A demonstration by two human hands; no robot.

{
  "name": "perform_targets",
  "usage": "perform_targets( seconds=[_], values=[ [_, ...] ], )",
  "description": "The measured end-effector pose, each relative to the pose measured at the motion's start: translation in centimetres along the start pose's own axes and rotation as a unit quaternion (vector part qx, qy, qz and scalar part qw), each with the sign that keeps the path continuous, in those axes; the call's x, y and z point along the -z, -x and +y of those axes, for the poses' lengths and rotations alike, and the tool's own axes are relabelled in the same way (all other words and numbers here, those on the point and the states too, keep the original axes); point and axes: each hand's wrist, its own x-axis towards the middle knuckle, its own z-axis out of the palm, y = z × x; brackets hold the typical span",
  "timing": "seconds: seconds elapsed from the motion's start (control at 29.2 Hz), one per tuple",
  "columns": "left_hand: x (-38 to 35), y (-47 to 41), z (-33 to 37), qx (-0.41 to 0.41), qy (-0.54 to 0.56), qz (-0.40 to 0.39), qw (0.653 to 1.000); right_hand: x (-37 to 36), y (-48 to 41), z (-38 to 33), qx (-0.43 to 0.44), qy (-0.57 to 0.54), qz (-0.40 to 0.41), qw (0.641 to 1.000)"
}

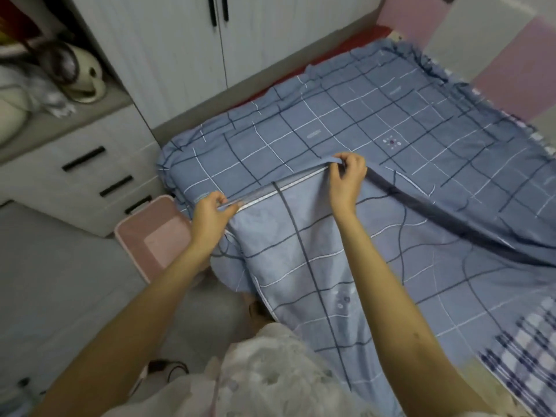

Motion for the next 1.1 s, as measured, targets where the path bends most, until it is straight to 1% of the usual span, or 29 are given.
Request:
perform_targets(
  seconds=[0.1, 0.24, 0.34, 0.48, 0.65, 0.82, 0.93, 0.96, 1.03, 1.1],
  values=[
    [1.2, -4.8, -0.4, 0.021, 0.022, 0.027, 0.999, -5.1, -3.9, -0.7, 0.043, 0.004, -0.036, 0.998],
    [2.8, -10.0, -1.0, 0.033, 0.03, 0.032, 0.998, -10.3, -8.0, -2.0, 0.071, 0.019, -0.096, 0.993],
    [4.4, -14.1, -2.3, 0.064, 0.052, 0.035, 0.996, -15.2, -11.2, -3.0, 0.098, 0.046, -0.154, 0.982],
    [6.1, -19.1, -4.9, 0.065, 0.041, 0.022, 0.997, -21.2, -14.3, -3.5, 0.111, 0.083, -0.195, 0.971],
    [7.3, -27.1, -9.6, 0.081, 0.05, 0.068, 0.993, -30.6, -17.4, -2.6, 0.138, 0.099, -0.25, 0.953],
    [7.2, -36.5, -19.6, 0.112, 0.002, 0.122, 0.986, -44.1, -19.5, 1.2, 0.177, 0.14, -0.311, 0.923],
    [6.3, -40.9, -25.6, 0.157, -0.027, 0.117, 0.98, -50.9, -19.6, 4.0, 0.191, 0.166, -0.318, 0.914],
    [5.7, -42.6, -28.7, 0.163, -0.03, 0.11, 0.98, -53.8, -19.4, 5.6, 0.193, 0.175, -0.319, 0.911],
    [4.5, -45.3, -33.4, 0.149, -0.051, 0.094, 0.983, -57.8, -19.4, 8.1, 0.186, 0.209, -0.327, 0.903],
    [3.5, -47.5, -36.5, 0.114, -0.069, 0.092, 0.987, -60.7, -19.3, 10.5, 0.182, 0.231, -0.332, 0.896]
  ],
)
